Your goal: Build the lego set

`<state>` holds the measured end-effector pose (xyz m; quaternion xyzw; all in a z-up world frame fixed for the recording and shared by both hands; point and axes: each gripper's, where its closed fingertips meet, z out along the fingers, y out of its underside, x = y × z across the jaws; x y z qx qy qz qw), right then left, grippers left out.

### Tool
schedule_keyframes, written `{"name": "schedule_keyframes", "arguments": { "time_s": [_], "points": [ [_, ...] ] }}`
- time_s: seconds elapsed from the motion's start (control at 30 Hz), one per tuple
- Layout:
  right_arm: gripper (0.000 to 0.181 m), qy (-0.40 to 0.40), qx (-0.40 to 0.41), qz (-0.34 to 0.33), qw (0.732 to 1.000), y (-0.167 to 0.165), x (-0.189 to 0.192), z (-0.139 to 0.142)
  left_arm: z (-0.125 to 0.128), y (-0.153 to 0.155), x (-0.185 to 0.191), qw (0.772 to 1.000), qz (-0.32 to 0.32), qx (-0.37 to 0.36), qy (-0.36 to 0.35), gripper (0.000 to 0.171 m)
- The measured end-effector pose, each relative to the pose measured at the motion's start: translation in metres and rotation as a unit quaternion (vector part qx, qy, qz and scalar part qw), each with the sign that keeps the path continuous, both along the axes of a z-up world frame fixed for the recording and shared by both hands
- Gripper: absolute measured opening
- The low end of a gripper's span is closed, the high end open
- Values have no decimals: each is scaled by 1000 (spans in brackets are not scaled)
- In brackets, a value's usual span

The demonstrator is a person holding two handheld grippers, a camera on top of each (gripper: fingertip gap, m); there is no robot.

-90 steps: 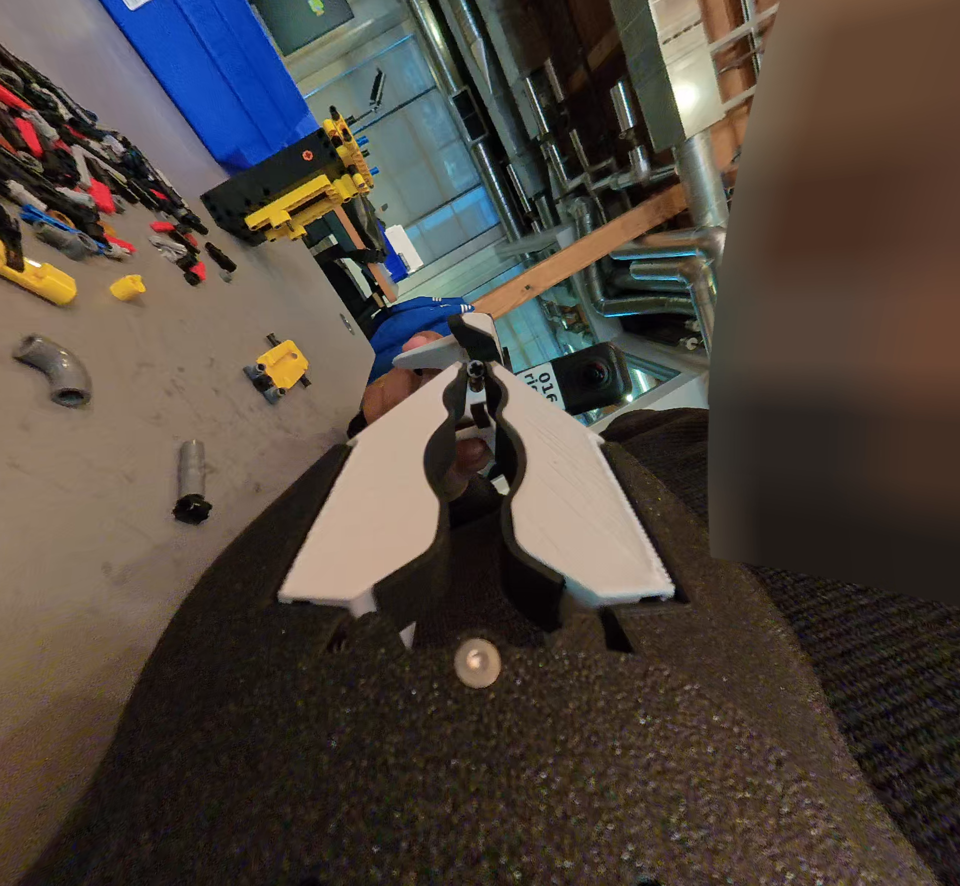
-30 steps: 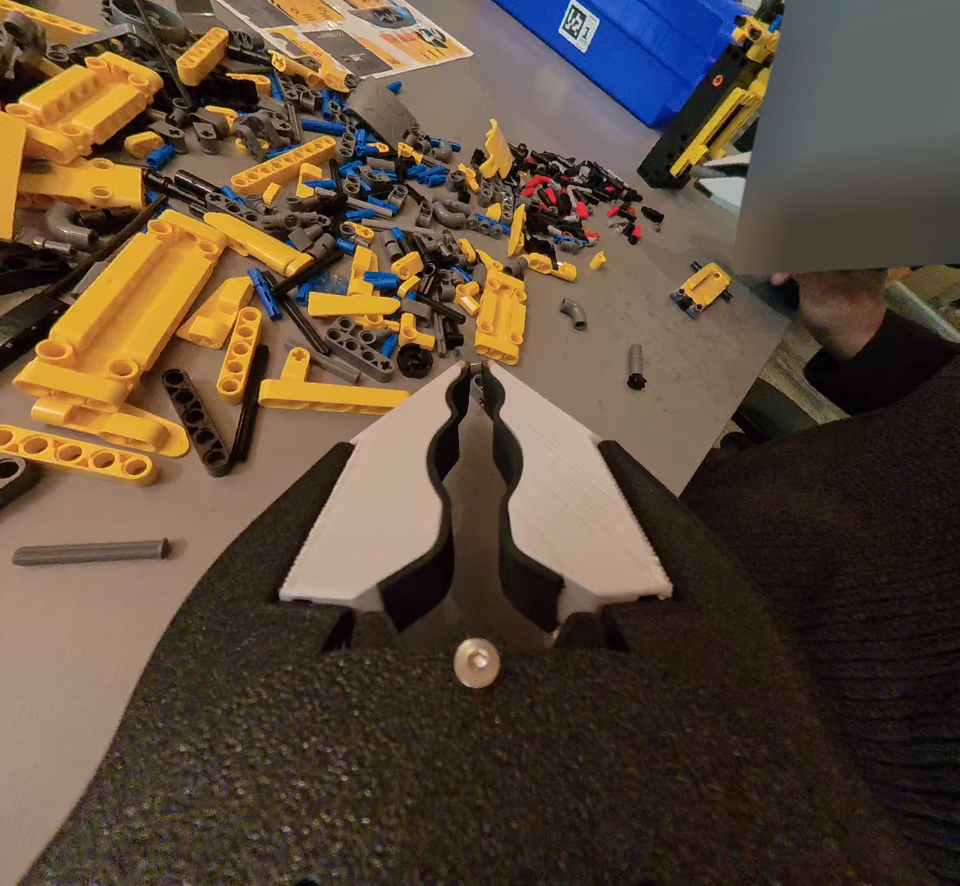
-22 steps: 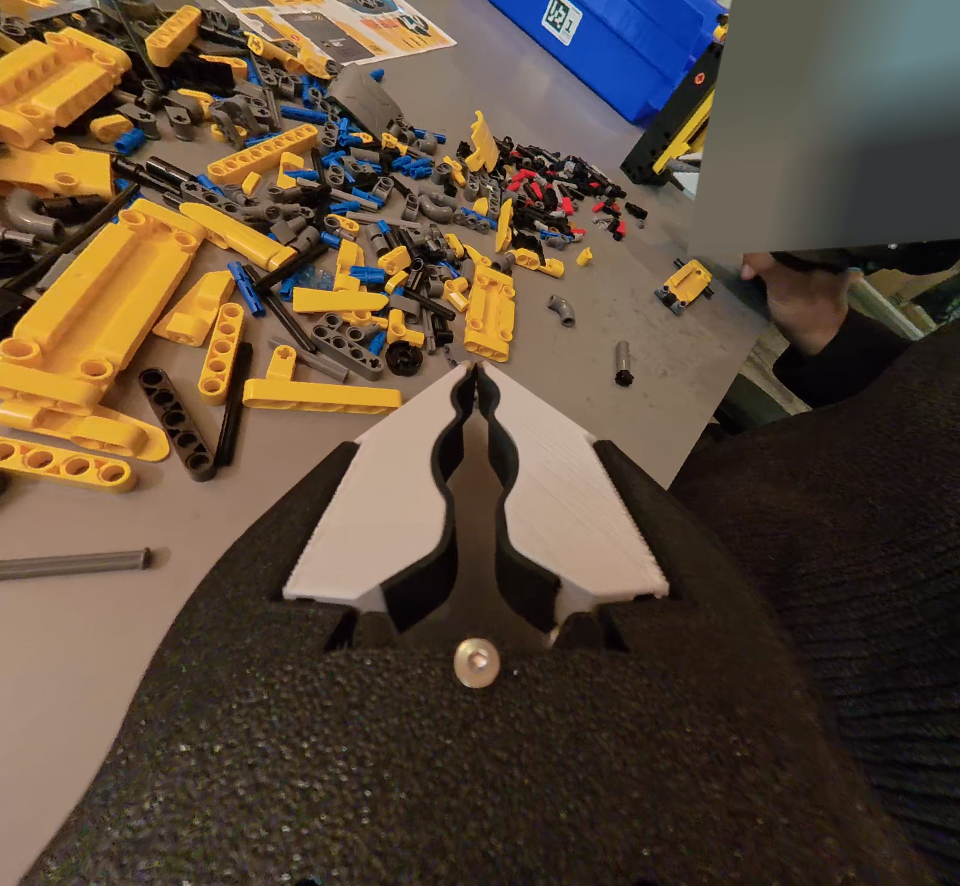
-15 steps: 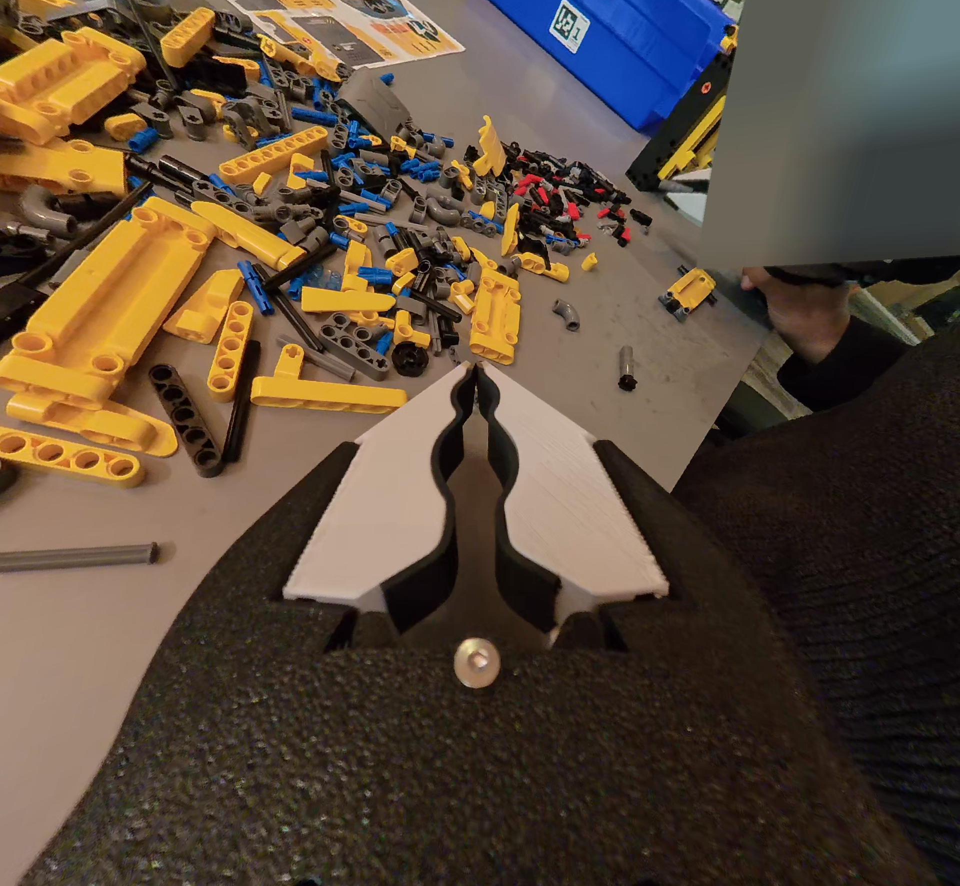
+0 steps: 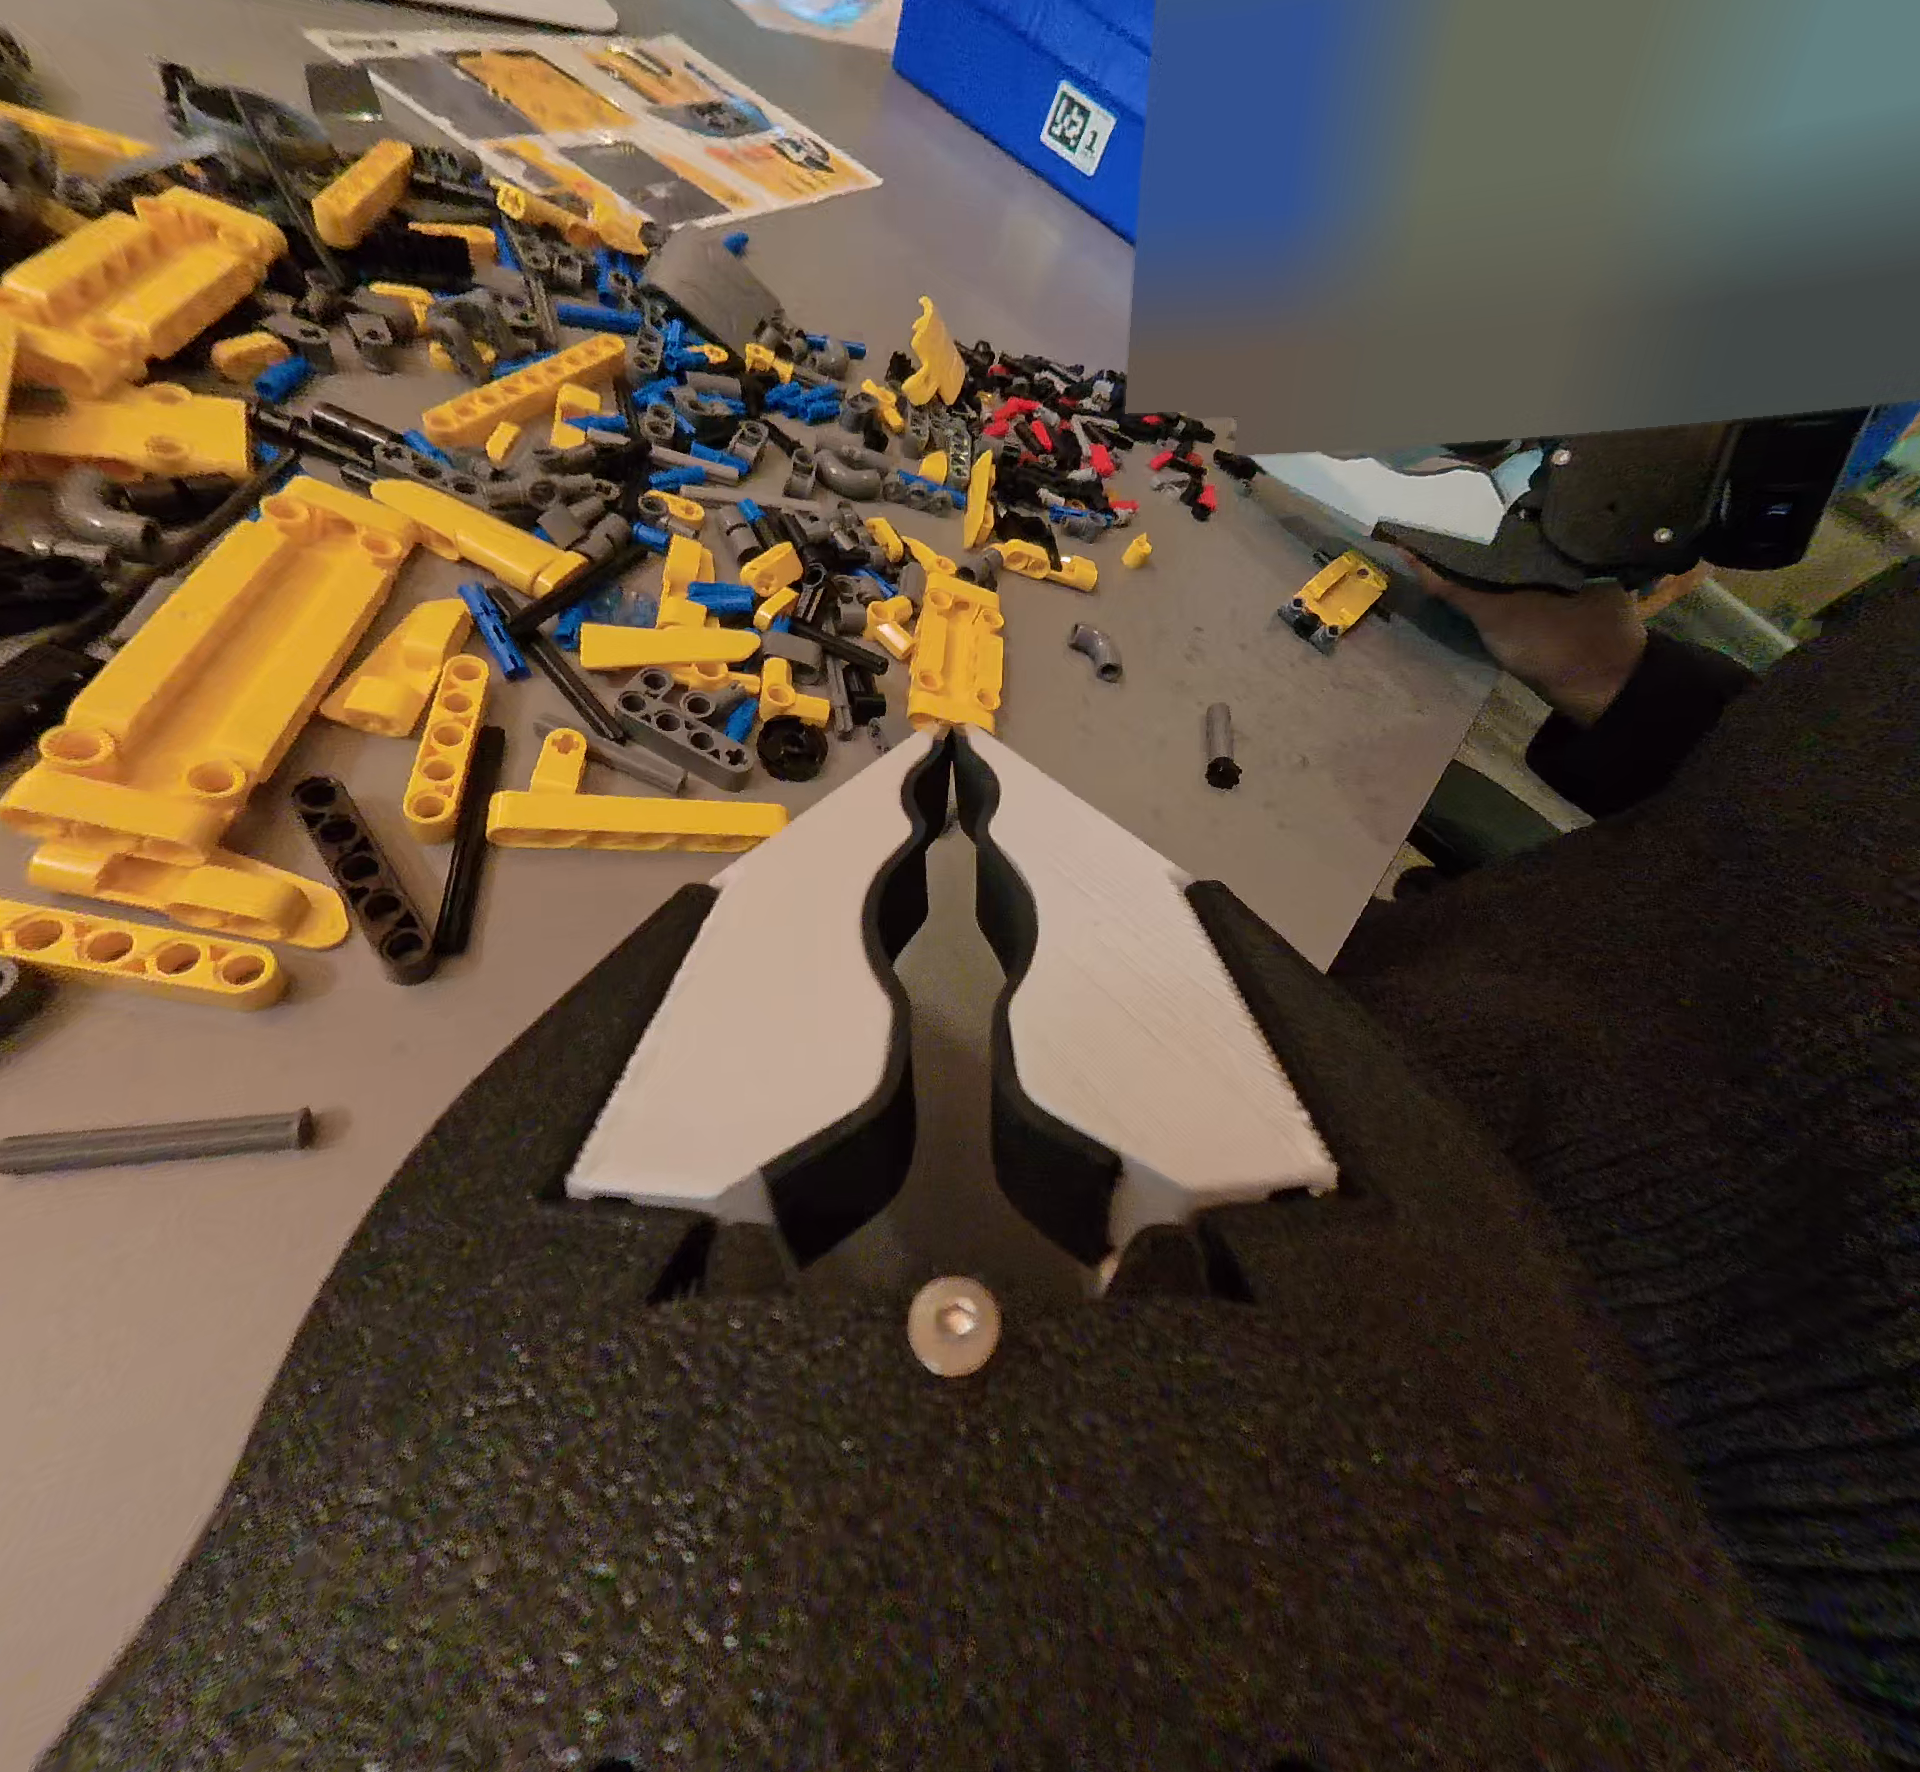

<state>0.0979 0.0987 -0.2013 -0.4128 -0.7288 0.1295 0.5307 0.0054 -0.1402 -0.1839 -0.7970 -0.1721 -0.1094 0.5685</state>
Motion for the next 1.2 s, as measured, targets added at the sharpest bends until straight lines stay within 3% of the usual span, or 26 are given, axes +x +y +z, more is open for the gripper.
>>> {"name": "schedule_keyframes", "arguments": {
  "time_s": [0.47, 0.57, 0.7, 0.77, 0.83, 0.93, 1.03, 1.2],
  "points": [
    [6, -8, 21, -1, 1000, 1, -1, -3, -1, 1, 1, 1000, -7, -1, -7, 0],
    [6, -3, 24, 4, 1000, -1, -1, -2, 1, 2, -4, 1000, 20, -3, 8, 0],
    [6, 4, 22, 7, 1000, -2, -1, 0, 22, 38, -1, 993, -5, 13, -119, 5],
    [6, 8, 22, 4, 1000, 0, -1, 2, 41, 60, -8, 990, -22, 18, -141, 7],
    [6, 16, 18, 0, 1000, 1, 0, 4, 41, 80, -16, 992, -48, -25, -111, 8],
    [6, 22, 15, 0, 1000, 1, 0, 7, 18, 106, -42, 994, -40, -104, -17, 10],
    [6, 25, 30, -1, 999, 1, 0, 7, 0, 127, -51, 989, -42, -143, 13, 10],
    [6, 38, 24, -18, 999, 8, 1, 12, -21, 137, -75, 974, -1, -215, 71, 10]
  ]
}}
